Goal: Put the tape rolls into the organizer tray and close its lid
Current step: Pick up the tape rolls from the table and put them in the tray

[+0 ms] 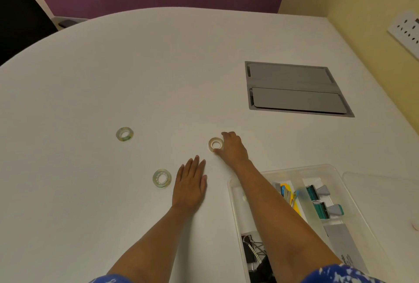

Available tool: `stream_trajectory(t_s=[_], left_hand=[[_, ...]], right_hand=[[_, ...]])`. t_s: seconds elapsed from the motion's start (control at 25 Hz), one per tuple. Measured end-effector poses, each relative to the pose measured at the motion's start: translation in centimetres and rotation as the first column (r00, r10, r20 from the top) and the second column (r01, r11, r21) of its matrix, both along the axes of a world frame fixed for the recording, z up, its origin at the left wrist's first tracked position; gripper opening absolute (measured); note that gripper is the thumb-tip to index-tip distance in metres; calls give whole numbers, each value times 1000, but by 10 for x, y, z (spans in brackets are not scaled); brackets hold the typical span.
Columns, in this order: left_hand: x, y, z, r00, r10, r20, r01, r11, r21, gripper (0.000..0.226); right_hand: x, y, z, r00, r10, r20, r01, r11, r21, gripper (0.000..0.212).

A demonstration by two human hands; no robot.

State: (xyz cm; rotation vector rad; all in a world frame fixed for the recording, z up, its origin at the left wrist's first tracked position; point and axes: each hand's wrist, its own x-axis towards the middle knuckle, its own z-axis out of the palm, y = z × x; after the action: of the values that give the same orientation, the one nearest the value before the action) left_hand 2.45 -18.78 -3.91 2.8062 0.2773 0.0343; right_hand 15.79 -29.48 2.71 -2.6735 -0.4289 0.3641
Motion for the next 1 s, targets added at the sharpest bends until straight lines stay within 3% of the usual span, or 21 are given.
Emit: stream_trajectory(t_s=[0.32,0.72,1.0], left_hand=[[-2,-1,-3,999,8,49,-8,1000,4,54],[-9,-4,0,999,-18,-30,16,998,-53,71],[-24,-8,16,990,-29,-141,19,998,-68,89]], right_hand=[[0,14,-9,999,50,15,-49,997,-60,59],[-26,-15,26,995,-88,49,77,978,196,55],[-65,-61,58,994,-109,-31,111,989,94,53]])
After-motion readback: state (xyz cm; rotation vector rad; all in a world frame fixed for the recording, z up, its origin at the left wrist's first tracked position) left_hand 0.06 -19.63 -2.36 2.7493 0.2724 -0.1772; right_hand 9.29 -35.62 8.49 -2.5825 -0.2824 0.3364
